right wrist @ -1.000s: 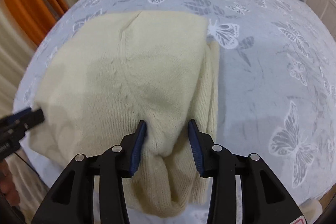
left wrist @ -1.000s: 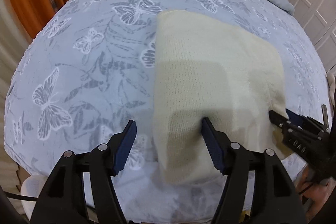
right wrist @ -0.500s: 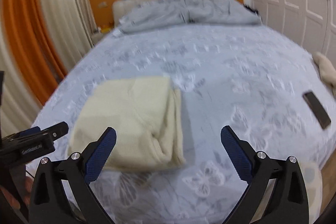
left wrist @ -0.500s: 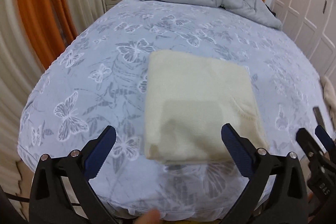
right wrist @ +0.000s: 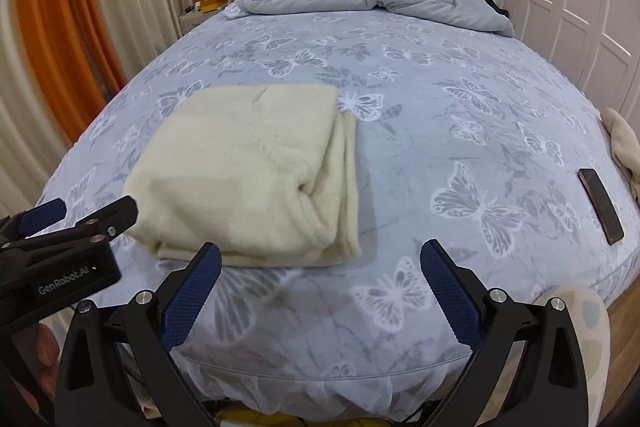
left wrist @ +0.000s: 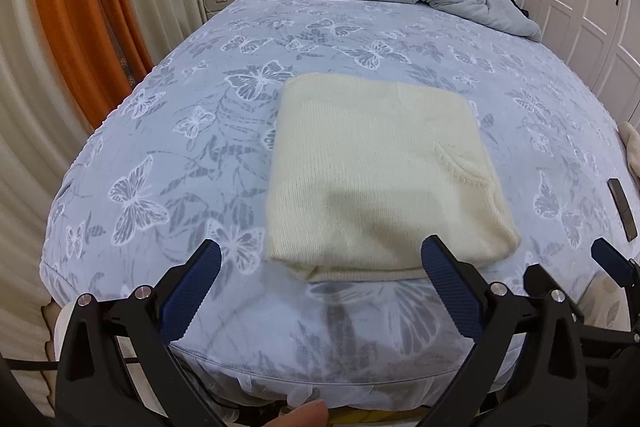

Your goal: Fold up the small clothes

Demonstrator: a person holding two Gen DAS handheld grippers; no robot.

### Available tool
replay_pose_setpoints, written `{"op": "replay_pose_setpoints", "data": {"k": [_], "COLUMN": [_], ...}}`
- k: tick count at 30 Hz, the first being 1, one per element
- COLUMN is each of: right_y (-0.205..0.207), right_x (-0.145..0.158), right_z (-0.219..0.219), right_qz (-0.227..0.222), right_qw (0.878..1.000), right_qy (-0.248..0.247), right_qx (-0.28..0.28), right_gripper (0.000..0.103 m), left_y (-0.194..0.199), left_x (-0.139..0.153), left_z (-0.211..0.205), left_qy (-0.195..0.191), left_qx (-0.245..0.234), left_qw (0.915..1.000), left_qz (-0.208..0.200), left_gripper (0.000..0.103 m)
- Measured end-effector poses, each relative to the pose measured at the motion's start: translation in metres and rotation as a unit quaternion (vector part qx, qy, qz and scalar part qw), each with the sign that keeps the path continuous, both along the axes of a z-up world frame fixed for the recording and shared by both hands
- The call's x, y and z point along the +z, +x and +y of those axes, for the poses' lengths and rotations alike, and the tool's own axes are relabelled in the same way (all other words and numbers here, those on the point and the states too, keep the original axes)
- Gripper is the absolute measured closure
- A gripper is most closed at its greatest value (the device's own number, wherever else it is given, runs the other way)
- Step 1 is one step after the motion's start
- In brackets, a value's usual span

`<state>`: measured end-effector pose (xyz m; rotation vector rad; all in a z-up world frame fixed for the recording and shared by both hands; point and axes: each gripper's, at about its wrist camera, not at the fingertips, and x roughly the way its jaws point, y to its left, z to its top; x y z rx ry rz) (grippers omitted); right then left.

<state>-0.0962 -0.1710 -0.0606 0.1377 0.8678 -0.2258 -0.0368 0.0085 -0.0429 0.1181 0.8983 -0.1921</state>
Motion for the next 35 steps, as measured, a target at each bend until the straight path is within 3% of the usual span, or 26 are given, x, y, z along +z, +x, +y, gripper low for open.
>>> {"op": "replay_pose_setpoints", "data": {"k": [35], "right_y": [-0.006], "right_x": [-0.005], "right_z": [0.009], "right_qz": [0.007], "right_qw": [1.000], "right_qy": [0.003], "right_qx": [-0.012], "right_gripper": [0.005], "left_y": [-0.011], "left_x": [-0.012], "left_z": [0.006], "left_qy": [0.023], "left_qx": [0.008], "left_qw": [0.9997], "left_qz": [-0.002], "left_gripper": [0.006]}}
